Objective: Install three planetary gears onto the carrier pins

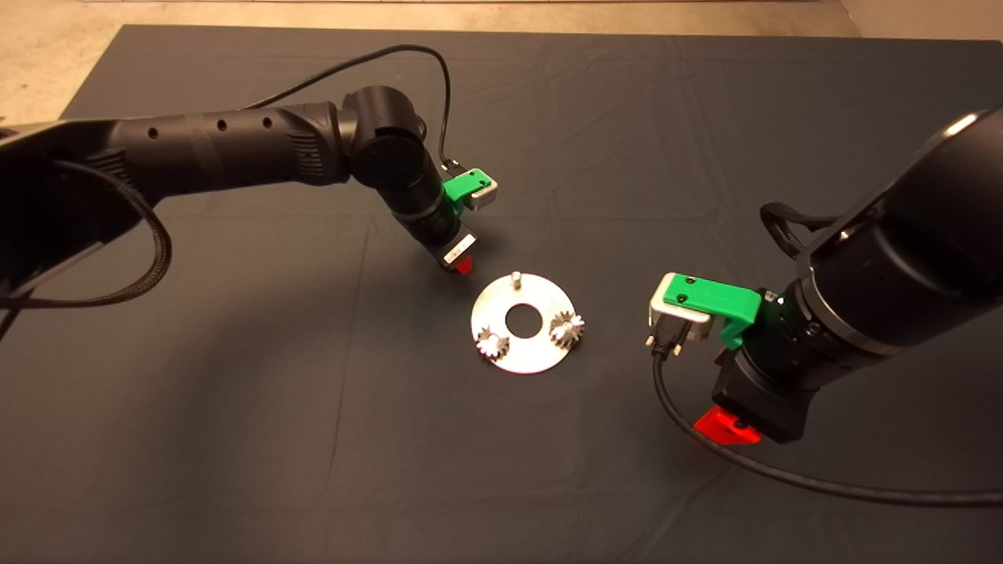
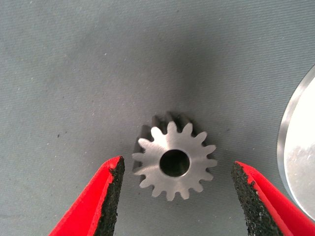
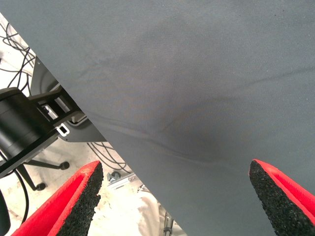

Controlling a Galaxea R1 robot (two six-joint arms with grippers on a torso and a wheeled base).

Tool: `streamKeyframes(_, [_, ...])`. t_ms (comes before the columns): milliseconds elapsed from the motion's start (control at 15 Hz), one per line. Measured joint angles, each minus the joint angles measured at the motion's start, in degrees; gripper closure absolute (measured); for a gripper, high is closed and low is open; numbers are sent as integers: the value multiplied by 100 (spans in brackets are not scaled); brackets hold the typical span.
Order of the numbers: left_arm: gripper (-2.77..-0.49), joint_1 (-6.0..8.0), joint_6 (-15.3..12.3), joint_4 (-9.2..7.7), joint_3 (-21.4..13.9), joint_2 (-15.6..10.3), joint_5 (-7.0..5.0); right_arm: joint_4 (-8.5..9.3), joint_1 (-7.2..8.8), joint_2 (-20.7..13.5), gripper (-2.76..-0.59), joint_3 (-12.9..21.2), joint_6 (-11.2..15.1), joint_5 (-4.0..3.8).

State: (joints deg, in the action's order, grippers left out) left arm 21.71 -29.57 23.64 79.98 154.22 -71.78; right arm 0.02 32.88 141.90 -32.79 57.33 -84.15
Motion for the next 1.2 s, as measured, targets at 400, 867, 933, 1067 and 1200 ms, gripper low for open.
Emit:
streamKeyframes(400, [-152, -110, 0, 11, 0, 0, 58, 0, 0, -2, -220, 0, 1, 0])
streamKeyframes(867, [-136, -111, 0, 11, 0, -11, 83, 1, 0, -2, -220, 0, -1, 0])
streamKeyframes(933, [-127, -110, 0, 12, 0, -11, 78, 0, 2, -2, -220, 0, 0, 0])
streamKeyframes(1067, [-115, -110, 0, 11, 0, -11, 80, 2, 5, -2, -220, 0, -2, 0])
streamKeyframes(1200, [-108, -110, 0, 11, 0, -11, 76, 0, 3, 0, -220, 0, 1, 0])
